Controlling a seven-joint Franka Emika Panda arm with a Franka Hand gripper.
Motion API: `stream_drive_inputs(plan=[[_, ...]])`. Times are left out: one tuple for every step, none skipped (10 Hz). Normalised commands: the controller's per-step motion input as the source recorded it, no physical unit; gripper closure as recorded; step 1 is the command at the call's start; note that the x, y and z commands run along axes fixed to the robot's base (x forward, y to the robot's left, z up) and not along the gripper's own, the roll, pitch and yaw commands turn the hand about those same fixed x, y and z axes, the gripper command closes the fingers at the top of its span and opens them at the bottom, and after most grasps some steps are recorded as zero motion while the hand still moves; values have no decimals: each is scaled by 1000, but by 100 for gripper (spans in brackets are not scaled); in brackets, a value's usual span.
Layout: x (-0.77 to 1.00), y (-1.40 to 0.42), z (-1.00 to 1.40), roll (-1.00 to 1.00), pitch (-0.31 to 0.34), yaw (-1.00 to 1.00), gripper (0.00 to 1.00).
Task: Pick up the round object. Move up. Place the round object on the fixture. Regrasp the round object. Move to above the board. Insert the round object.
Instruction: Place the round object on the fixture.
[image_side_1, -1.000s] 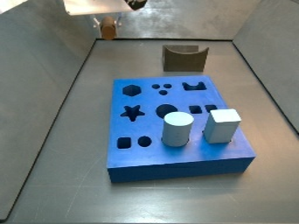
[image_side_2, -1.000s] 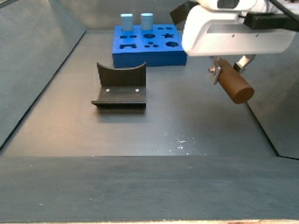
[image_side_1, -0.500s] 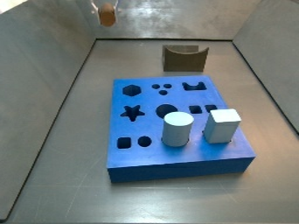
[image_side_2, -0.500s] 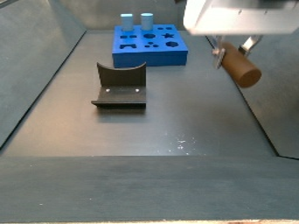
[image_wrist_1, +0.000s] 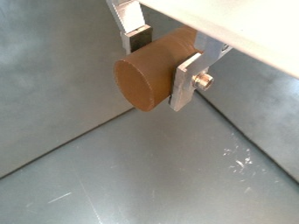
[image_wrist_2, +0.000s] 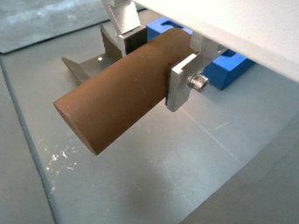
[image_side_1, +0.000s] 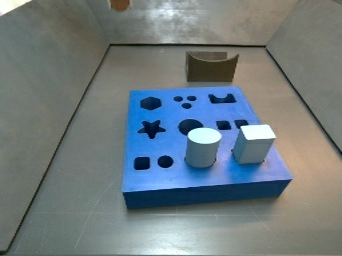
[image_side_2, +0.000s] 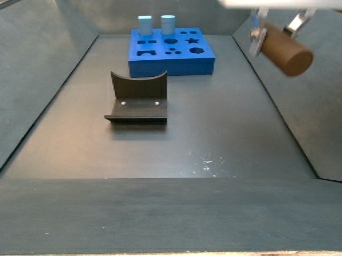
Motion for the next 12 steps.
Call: stream_drive_inputs(plan=[[-3, 20, 259, 89, 152, -9, 100], [1000, 318, 199, -258, 316, -1000, 100], [1000, 318, 187, -286, 346, -1000, 100], [1000, 306, 174, -400, 442, -650, 100], [1000, 289, 167, -379, 381, -429, 100], [1000, 277, 158, -354, 302, -283, 100], [1000, 268, 150, -341, 239, -193, 100], [1000, 256, 142, -331, 195, -122, 100], [1000, 248, 136, -336, 184, -95, 100], [1000, 242, 133, -343, 184, -83, 100], [1000, 229, 121, -347, 175, -66, 100], [1000, 224, 118, -342, 173, -63, 100]])
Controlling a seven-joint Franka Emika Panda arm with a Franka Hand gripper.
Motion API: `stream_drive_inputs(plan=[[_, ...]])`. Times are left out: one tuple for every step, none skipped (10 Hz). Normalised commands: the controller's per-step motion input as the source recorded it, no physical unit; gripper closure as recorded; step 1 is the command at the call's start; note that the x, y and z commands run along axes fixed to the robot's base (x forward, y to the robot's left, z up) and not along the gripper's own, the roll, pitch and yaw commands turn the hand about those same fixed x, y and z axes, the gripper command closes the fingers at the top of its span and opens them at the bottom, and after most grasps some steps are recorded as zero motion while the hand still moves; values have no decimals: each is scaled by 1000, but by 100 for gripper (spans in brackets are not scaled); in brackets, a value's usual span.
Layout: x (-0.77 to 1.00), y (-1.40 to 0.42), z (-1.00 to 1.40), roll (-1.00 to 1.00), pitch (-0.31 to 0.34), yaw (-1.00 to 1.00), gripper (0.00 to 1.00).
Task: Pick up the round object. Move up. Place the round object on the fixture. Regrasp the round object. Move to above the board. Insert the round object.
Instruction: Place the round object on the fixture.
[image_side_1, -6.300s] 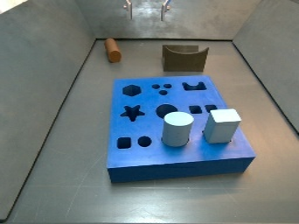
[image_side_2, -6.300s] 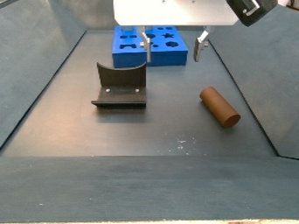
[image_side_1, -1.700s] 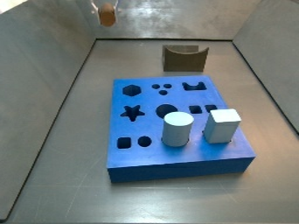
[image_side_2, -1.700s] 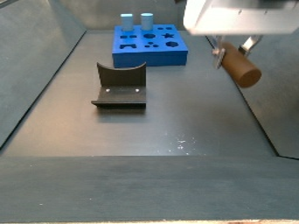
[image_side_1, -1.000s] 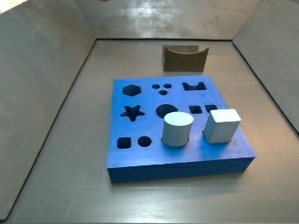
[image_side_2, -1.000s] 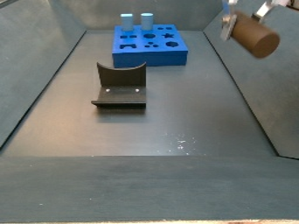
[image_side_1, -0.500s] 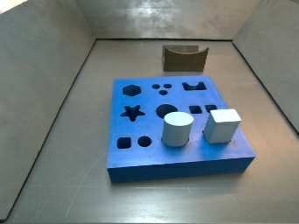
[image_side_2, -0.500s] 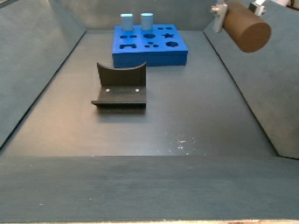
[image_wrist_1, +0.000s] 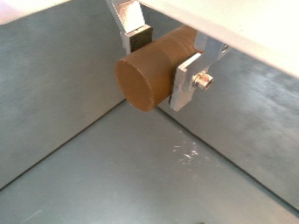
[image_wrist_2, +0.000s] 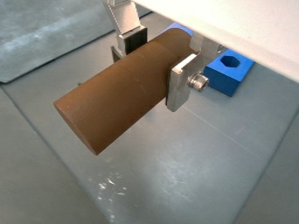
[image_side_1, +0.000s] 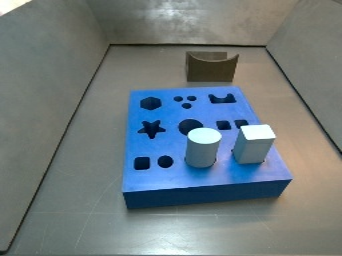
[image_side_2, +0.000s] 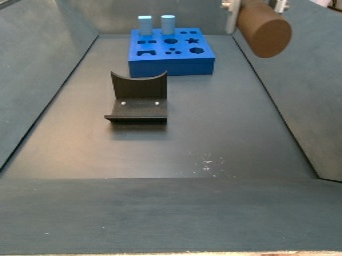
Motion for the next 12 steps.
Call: stream_drive_inputs(plan=[[1000, 213, 110, -337, 187, -57, 100], [1000, 205, 105, -318, 198, -55, 100], [1000, 193, 95, -315, 195, -56, 100], [1000, 189, 92, -320, 194, -58, 100], [1000, -777, -278, -1000, -33, 4, 100], [1000, -805, -295, -1000, -35, 2, 100], [1000, -672, -250, -1000, -37, 2, 100], [1000, -607, -233, -1000, -37, 1, 100], [1000, -503, -206, -1000, -34, -9, 100], [1000, -441, -187, -1000, -29, -14, 100], [1000, -358, -158, -1000, -18, -18, 100], [1000, -319, -143, -1000, -11, -21, 100]])
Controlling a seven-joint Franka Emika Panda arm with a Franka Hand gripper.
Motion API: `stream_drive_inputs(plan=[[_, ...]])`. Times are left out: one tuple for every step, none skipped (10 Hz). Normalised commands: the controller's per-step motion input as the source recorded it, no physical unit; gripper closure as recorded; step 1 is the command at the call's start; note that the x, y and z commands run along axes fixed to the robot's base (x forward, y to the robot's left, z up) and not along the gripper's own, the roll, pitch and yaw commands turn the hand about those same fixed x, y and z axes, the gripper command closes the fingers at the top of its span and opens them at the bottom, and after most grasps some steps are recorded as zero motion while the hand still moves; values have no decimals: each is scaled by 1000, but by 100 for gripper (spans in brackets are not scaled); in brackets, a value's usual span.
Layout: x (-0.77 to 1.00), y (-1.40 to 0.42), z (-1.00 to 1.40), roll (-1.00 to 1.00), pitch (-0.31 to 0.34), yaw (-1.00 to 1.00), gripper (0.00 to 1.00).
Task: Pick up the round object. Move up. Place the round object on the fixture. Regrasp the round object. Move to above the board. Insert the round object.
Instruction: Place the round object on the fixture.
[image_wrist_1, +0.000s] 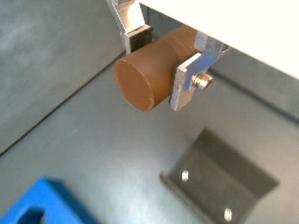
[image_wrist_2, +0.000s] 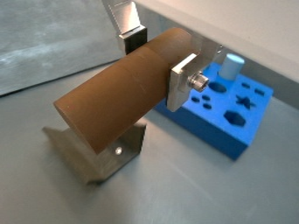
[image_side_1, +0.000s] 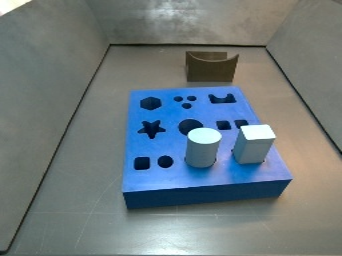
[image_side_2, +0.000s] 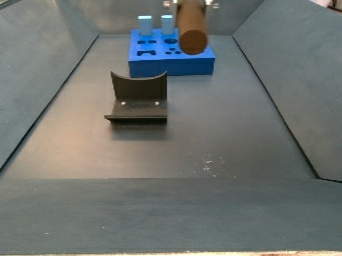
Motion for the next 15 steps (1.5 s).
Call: stream_drive_inputs(plan=[[1000, -224, -110, -1000, 15, -30, 100], [1000, -189, -97, -1000, 28, -34, 100], [1000, -120, -76, -1000, 48, -45, 100], [1000, -84, -66, -1000, 62, -53, 100], [1000, -48, -58, -1000, 77, -63, 100], [946, -13, -43, -1000, 92, -75, 100], [826, 17, -29, -1000, 115, -96, 100], [737, 31, -27, -1000, 132, -115, 100], [623, 41, -25, -974, 153, -109, 100], [541, 43, -22, -794, 136, -113, 100], [484, 45, -22, -666, 127, -118, 100], [373, 39, -17, -474, 104, -120, 100], [281, 41, -16, -379, 92, -121, 100], [170, 136, -1000, -1000, 241, -34, 100], [144, 137, -1000, -1000, 238, -39, 100]])
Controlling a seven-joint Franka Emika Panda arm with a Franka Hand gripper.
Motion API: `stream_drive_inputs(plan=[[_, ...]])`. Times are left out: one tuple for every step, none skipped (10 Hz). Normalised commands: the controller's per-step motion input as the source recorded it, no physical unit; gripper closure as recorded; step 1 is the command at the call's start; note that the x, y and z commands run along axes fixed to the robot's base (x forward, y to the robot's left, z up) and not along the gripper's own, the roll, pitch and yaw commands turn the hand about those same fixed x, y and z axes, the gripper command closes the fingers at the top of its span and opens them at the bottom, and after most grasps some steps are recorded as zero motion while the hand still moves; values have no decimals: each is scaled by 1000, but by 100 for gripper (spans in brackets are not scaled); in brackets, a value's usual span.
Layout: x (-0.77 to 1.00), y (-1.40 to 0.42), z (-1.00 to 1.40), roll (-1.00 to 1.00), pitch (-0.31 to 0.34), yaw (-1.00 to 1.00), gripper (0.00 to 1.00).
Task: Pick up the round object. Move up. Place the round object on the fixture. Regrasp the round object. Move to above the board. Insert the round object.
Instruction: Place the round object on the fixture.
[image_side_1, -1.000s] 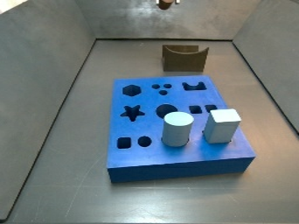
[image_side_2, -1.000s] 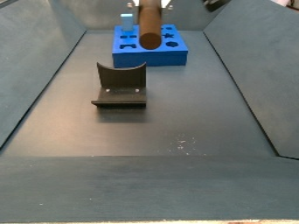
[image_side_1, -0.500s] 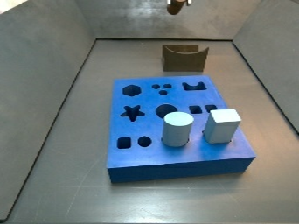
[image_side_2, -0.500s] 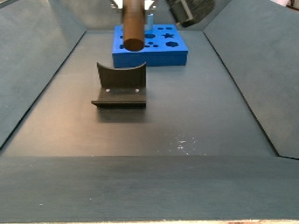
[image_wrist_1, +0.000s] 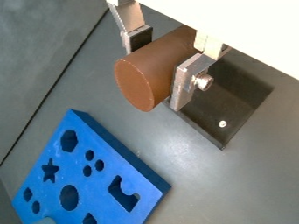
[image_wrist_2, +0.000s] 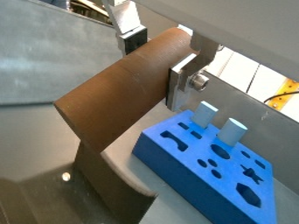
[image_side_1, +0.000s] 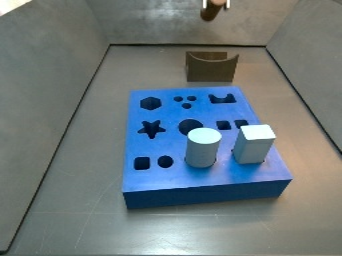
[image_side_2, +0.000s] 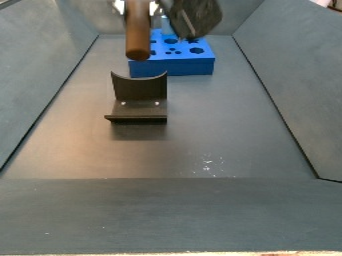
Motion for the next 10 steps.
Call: stream_drive_inputs(plan=[[149, 140, -1000, -1000, 263, -96, 100], [157, 135, -1000, -1000, 291, -122, 100], [170, 137, -1000, -1000, 330, -193, 100], [176, 143, -1000, -970, 333, -190, 100], [188, 147, -1000, -795, 267, -214, 100], [196, 146, -1000, -612, 212, -234, 100], [171, 117, -830, -441, 124, -242, 100], [139, 90, -640, -365, 60, -238, 100], [104, 63, -391, -312, -12, -215, 100], [85, 83, -266, -247, -61, -186, 100]])
